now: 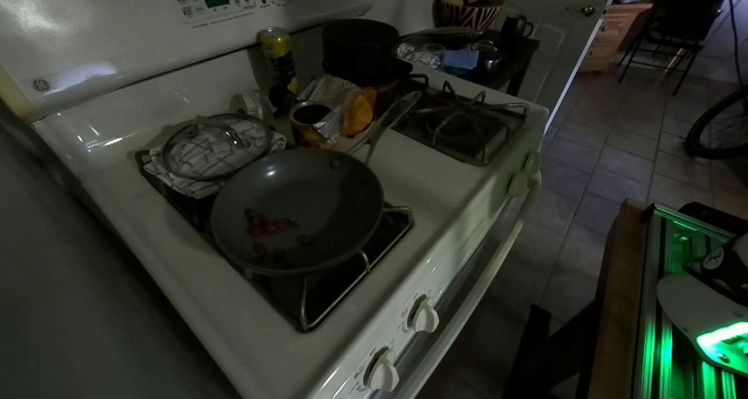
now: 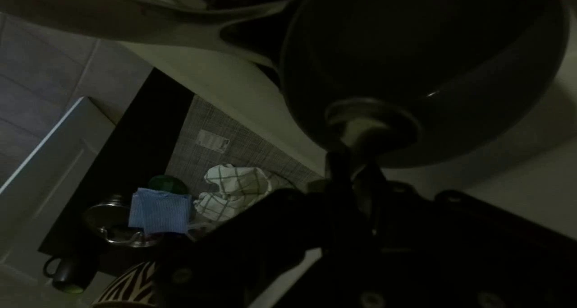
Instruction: Pick up the spoon from the gray pan on the left and place it in the black pot to the right
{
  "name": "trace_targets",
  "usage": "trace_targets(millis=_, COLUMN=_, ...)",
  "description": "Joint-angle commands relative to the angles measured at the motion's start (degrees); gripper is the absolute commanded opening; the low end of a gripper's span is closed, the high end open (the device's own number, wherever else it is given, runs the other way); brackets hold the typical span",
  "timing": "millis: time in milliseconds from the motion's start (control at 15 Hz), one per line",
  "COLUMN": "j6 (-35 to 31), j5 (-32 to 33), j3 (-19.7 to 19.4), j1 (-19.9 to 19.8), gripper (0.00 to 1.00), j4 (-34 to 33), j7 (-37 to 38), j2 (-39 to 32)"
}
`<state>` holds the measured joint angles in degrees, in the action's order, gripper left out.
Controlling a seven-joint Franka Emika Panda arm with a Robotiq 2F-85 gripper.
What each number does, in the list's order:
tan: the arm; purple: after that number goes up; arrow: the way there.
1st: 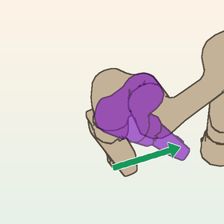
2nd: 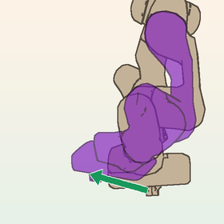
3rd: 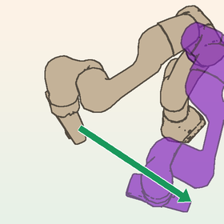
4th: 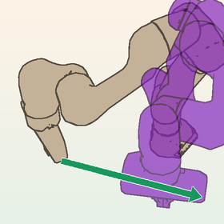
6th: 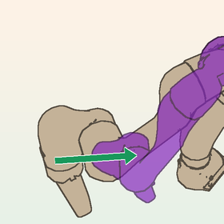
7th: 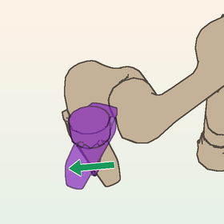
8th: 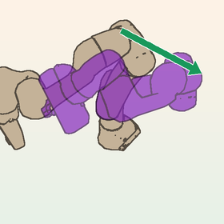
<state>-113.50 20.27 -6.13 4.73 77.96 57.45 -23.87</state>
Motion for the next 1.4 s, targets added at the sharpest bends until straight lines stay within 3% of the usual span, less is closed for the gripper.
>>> trace_targets(millis=0, j6=1.2, j5=-0.2, j3=-0.7, j1=0.3, gripper=0.11, j4=-1.8, j7=0.5, j2=-1.2)
trace_targets(millis=67, j6=1.7, j5=-0.2, j3=-0.9, j1=0.4, gripper=0.11, j4=-2.9, j7=0.8, j2=-2.0)
trace_targets(millis=133, j6=1.8, j5=-0.3, j3=-0.9, j1=0.4, gripper=0.03, j4=-3.5, j7=0.9, j2=-2.4)
trace_targets(millis=400, j6=1.1, j5=3.0, j3=-2.9, j1=2.6, gripper=0.03, j4=-5.7, j7=7.3, j2=-4.6)
trace_targets(millis=867, j6=2.0, j5=8.9, j3=-6.1, j1=6.3, gripper=0.03, j4=-12.4, j7=10.1, j2=-11.7)
trace_targets(millis=1333, j6=5.4, j5=10.0, j3=-7.4, j1=9.8, gripper=0.03, j4=-15.2, j7=12.9, j2=-17.0)
